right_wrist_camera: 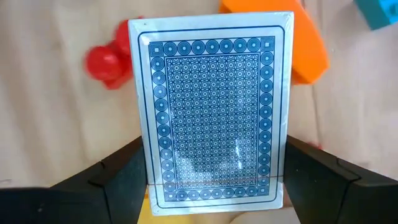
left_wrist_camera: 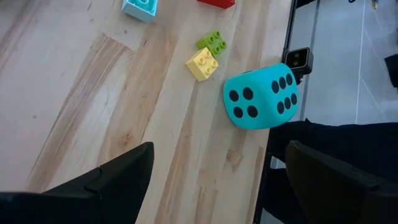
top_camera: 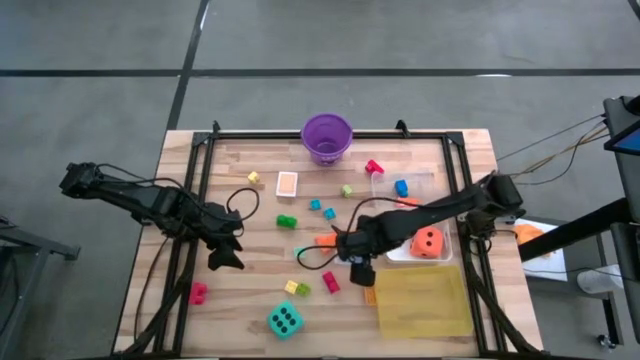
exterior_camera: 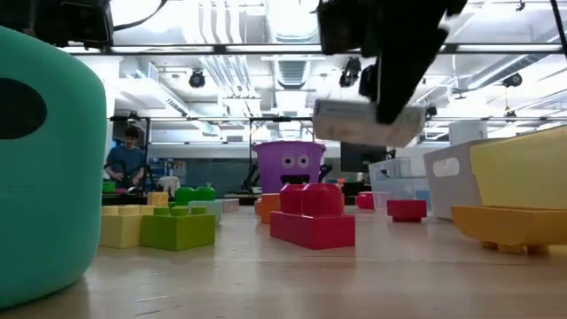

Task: Pick & Place Toys
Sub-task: Put the blue deck of cards into the yellow bin

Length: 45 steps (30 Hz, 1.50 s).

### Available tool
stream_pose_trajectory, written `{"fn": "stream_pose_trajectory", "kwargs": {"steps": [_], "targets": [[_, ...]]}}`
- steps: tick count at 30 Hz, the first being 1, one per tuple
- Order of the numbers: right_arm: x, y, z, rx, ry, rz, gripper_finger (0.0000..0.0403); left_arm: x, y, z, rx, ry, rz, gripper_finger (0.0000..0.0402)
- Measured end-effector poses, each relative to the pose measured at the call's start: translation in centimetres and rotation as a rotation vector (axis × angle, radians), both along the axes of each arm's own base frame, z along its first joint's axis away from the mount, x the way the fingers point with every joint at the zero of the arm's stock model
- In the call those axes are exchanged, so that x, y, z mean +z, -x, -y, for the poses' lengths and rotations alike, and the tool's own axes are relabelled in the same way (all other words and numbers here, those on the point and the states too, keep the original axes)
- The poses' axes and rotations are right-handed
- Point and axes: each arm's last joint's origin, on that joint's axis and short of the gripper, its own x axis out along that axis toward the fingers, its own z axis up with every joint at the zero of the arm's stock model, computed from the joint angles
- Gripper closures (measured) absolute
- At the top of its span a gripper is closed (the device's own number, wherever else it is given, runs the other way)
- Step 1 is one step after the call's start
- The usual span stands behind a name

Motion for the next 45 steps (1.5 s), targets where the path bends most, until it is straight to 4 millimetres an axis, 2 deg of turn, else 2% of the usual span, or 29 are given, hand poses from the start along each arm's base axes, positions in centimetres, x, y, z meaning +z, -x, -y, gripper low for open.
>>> {"fn": "stream_pose_trajectory", "kwargs": {"steps": [13, 25, 30, 34, 40, 45], "targets": [[3.3, 2.6, -3.0, -0.033, -0.168, 0.025, 0.0106, 0.0, 0.0, 0.0, -0.013, -0.008, 0.007, 0.0051], [5.2, 7.4, -6.9, 0.041, -0.168, -0.062, 0.0106, 0.0, -0.1, -0.1, 0.009, -0.03, 0.011, 0.0051], [4.3, 9.2, -8.5, 0.108, -0.129, -0.124, 0.0106, -0.1, -0.2, -0.3, 0.122, -0.017, -0.012, 0.0051], [2.8, 10.5, -9.6, 0.144, -0.081, -0.163, 0.0106, -0.1, -0.2, -0.4, 0.198, -0.002, -0.026, 0.0051], [-0.4, 12.4, -9.5, 0.168, 0.008, -0.236, 0.0106, 0.1, -0.4, -0.5, 0.303, 0.017, -0.021, 0.0051], [-3.3, 12.6, -9.3, 0.152, -0.024, -0.194, 0.0106, 0.3, -0.6, -0.6, 0.345, 0.029, 0.005, 0.0051]]}}
